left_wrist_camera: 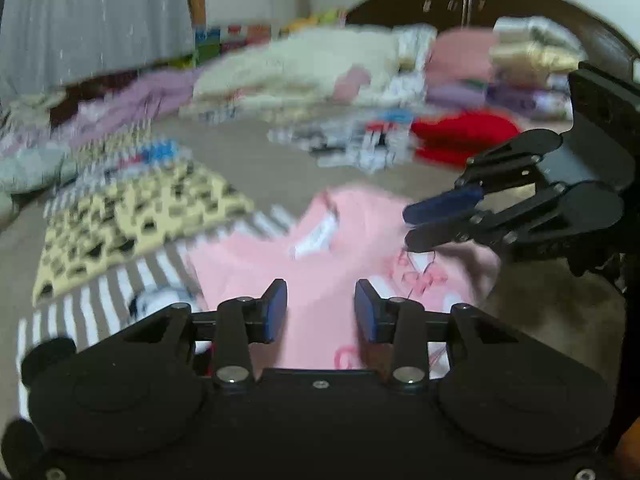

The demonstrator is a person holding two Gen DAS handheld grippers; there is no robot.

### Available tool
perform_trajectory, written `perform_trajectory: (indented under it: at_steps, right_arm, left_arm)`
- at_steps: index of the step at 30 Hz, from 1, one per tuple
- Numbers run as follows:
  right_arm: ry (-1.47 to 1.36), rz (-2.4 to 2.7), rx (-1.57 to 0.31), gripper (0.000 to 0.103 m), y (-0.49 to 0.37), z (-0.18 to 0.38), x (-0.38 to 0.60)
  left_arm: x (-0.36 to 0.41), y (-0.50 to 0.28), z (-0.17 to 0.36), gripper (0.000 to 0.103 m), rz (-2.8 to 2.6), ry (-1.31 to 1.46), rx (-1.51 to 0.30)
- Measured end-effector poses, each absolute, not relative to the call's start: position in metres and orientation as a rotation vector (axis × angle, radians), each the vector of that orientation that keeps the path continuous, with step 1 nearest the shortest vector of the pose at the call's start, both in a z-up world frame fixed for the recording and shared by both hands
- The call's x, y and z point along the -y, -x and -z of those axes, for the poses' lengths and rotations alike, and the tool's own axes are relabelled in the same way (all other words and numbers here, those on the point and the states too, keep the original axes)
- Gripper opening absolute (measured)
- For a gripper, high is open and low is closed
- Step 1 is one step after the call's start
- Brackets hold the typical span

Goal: Fold clothes
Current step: 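Fold the sweatshirt in half with both tools and lay it flat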

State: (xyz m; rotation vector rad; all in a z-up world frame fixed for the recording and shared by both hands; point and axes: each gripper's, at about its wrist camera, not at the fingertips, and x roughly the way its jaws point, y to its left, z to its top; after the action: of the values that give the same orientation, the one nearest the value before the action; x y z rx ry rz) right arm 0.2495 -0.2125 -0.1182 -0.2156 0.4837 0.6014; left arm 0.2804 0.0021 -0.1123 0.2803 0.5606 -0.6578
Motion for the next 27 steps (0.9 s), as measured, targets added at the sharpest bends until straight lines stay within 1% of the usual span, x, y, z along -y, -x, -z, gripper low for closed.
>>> perform_trajectory:
  at_steps: [1, 2, 3, 5, 7, 8, 9, 12, 14, 17, 19, 20, 23, 26, 27]
  right_arm:
    - [0.21, -0.599, -0.538, 0.018, -0.26, 0.134, 0.215]
    - [0.177, -0.618, -0.514, 0.018, -0.264, 0.139, 0.221]
    - [0.16, -0.614, -0.528, 0.017, -0.267, 0.136, 0.223]
    - [0.227, -0.608, -0.519, 0.018, -0.263, 0.129, 0.218]
    - [0.184, -0.637, -0.524, 0.021, -0.259, 0.12, 0.223]
    - [0.162, -0.63, -0.494, 0.022, -0.259, 0.113, 0.227]
    - [0.14, -0.624, -0.465, 0.025, -0.26, 0.106, 0.23]
    - [0.136, -0.593, -0.396, 0.027, -0.27, 0.094, 0.233]
    - [0.161, -0.583, -0.392, 0.027, -0.284, 0.097, 0.228]
    - [0.16, -0.565, -0.458, 0.028, -0.307, 0.114, 0.224]
    - [0.156, -0.555, -0.508, 0.028, -0.316, 0.131, 0.224]
    - [0.145, -0.556, -0.511, 0.028, -0.318, 0.133, 0.225]
    - [0.126, -0.559, -0.515, 0.027, -0.322, 0.135, 0.226]
    - [0.133, -0.559, -0.502, 0.028, -0.318, 0.133, 0.226]
    - [0.134, -0.558, -0.493, 0.03, -0.315, 0.13, 0.227]
  left_arm:
    - [0.003, -0.285, 0.122, 0.038, 0.636, -0.306, -0.593]
    - [0.006, -0.285, 0.125, 0.037, 0.634, -0.317, -0.582]
    - [0.009, -0.286, 0.129, 0.037, 0.632, -0.329, -0.571]
    - [0.009, -0.288, 0.129, 0.038, 0.636, -0.327, -0.575]
    - [0.004, -0.287, 0.127, 0.037, 0.653, -0.307, -0.569]
    - [-0.001, -0.288, 0.122, 0.037, 0.653, -0.28, -0.555]
    - [-0.006, -0.288, 0.117, 0.037, 0.653, -0.253, -0.54]
    - [-0.018, -0.297, 0.105, 0.036, 0.591, -0.143, -0.479]
    - [-0.021, -0.308, 0.102, 0.035, 0.547, -0.092, -0.448]
    - [-0.017, -0.324, 0.107, 0.035, 0.535, -0.052, -0.484]
    - [-0.012, -0.334, 0.118, 0.038, 0.515, -0.056, -0.542]
    - [-0.01, -0.339, 0.125, 0.041, 0.505, -0.057, -0.572]
    - [-0.009, -0.349, 0.127, 0.042, 0.495, -0.038, -0.628]
    - [-0.008, -0.345, 0.127, 0.042, 0.489, -0.048, -0.619]
    - [-0.009, -0.34, 0.123, 0.042, 0.492, -0.054, -0.602]
